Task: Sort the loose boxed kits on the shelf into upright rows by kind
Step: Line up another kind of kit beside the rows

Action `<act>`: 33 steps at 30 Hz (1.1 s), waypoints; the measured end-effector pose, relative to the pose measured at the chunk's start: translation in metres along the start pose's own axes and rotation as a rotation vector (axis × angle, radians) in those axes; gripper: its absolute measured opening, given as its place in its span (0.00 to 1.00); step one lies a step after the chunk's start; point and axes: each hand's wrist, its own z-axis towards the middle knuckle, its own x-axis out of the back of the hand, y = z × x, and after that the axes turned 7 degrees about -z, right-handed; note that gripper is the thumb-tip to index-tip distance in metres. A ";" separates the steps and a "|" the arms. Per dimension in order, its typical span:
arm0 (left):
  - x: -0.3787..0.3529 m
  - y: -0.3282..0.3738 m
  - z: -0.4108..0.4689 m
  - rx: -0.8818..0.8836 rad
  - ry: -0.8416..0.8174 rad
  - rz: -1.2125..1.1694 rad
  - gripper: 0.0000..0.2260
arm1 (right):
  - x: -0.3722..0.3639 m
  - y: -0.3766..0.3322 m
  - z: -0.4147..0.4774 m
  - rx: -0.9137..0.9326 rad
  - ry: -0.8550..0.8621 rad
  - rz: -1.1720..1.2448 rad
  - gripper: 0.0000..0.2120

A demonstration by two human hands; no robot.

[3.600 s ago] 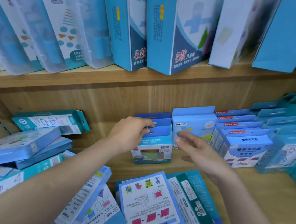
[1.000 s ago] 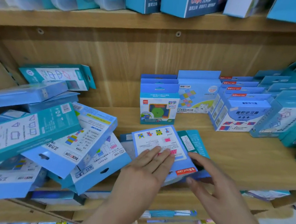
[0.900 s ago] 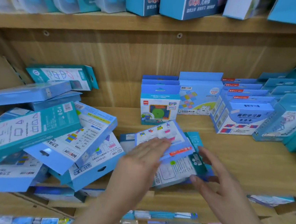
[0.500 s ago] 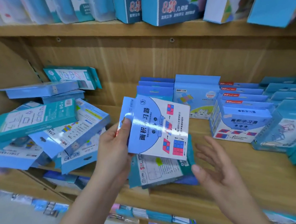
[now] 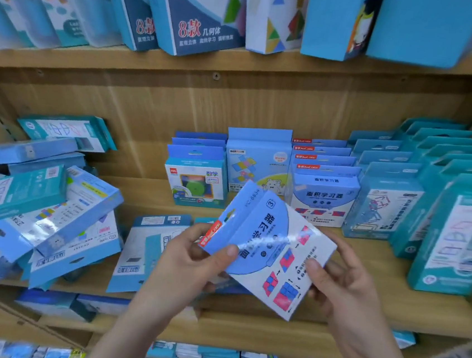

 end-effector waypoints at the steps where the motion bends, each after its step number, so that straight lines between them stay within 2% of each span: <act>1: -0.005 -0.001 0.000 -0.005 -0.019 0.031 0.15 | 0.008 0.001 0.001 0.002 0.037 0.018 0.39; 2: -0.011 -0.001 0.001 -0.013 -0.031 0.042 0.12 | 0.015 0.002 0.001 0.008 0.065 0.039 0.44; 4: -0.024 -0.001 0.005 -0.041 -0.034 0.031 0.10 | 0.025 0.002 0.001 0.019 0.098 0.044 0.46; 5: -0.031 0.000 0.009 -0.070 -0.038 0.030 0.10 | 0.029 0.003 0.001 0.016 0.112 0.041 0.42; 8: -0.051 0.004 0.025 -0.157 -0.095 0.115 0.10 | 0.039 0.008 0.004 0.020 0.187 0.038 0.20; 11: -0.066 0.004 0.049 -0.236 -0.127 0.283 0.12 | 0.050 0.012 0.012 0.051 0.262 -0.102 0.17; 13: -0.073 0.002 0.068 -0.333 -0.092 0.444 0.14 | 0.059 0.014 0.017 0.089 0.290 -0.294 0.14; 17: -0.088 -0.003 0.101 -0.442 0.049 0.755 0.16 | 0.068 0.013 0.026 0.074 0.306 -0.609 0.21; 23: -0.108 -0.015 0.120 -0.402 0.110 0.727 0.23 | 0.060 0.000 0.039 0.072 0.228 -0.812 0.34; 25: -0.113 -0.016 0.123 -0.408 0.099 0.764 0.24 | 0.059 -0.003 0.045 0.098 0.209 -0.824 0.33; 30: -0.122 -0.021 0.130 -0.431 0.112 0.845 0.16 | 0.058 -0.003 0.056 0.173 0.162 -0.771 0.29; 33: -0.124 -0.025 0.129 -0.446 0.150 0.907 0.16 | 0.057 0.002 0.062 0.242 0.170 -0.881 0.28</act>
